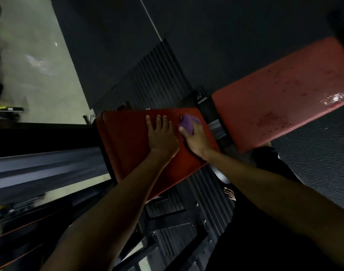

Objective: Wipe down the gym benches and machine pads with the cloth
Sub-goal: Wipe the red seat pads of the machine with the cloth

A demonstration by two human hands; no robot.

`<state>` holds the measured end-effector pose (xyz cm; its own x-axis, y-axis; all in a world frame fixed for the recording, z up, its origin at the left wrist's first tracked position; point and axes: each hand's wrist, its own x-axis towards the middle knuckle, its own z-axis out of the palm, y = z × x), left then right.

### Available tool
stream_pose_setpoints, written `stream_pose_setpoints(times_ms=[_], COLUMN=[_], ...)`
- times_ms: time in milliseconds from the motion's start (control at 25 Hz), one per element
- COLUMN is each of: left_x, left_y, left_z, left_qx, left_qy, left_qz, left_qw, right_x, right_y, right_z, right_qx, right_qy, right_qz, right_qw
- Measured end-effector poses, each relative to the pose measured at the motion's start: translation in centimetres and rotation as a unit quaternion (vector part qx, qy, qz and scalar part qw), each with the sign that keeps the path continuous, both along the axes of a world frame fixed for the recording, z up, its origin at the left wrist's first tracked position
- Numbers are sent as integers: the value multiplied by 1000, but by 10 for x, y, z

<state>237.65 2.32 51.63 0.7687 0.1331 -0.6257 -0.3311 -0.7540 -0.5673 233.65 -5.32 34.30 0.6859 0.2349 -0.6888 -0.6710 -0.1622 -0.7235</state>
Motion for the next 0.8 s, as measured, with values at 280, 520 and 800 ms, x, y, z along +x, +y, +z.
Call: stream_pose_setpoints(times_ms=[280,520,800], left_x=[34,48,53], left_y=[8,13,17], left_z=[-6,-21,-38], left_qx=[-23,-18,31], left_qy=[-39,-36,-26], left_qz=[37,60,34], left_qw=[998,997,999], right_x=[-5,86,51], right_y=[-22,-1,-25], right_z=[-36,24,-69], right_qx=[-5,27,-36], right_qy=[-2,-48,-13], right_qz=[-21,10,10], right_qw=[1000,998,999])
